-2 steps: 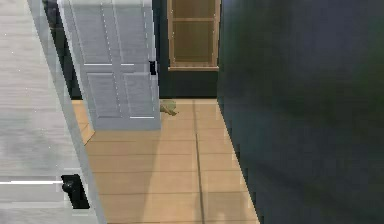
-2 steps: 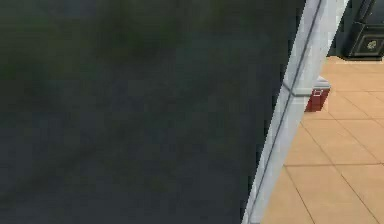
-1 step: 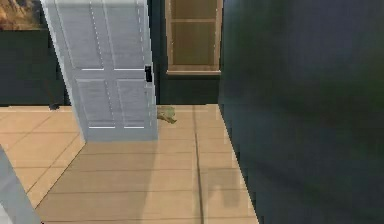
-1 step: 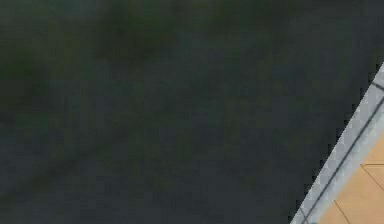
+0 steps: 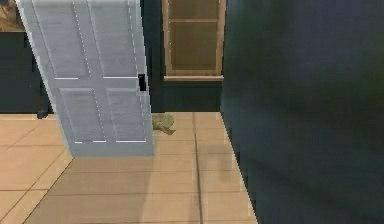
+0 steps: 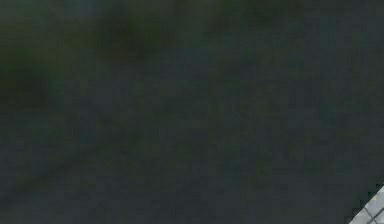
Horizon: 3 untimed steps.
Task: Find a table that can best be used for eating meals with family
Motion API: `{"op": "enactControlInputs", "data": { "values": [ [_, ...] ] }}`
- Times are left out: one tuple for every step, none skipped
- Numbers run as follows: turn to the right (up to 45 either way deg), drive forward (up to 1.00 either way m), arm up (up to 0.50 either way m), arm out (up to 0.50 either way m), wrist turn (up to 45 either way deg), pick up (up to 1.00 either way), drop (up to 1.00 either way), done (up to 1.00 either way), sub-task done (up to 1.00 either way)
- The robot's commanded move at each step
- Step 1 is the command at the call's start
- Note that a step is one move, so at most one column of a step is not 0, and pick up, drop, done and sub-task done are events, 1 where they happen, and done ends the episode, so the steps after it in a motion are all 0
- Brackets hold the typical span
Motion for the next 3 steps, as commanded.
{"op": "enactControlInputs", "data": {
  "values": [
    [-3.0,0.00,0.00,0.00,0.0,0.00,0.00,0.00,0.00],
    [0.0,0.45,0.00,0.00,0.0,0.00,0.00,0.00,0.00],
    [-45.0,0.00,0.00,0.00,0.0,0.00,0.00,0.00,0.00]
  ]
}}
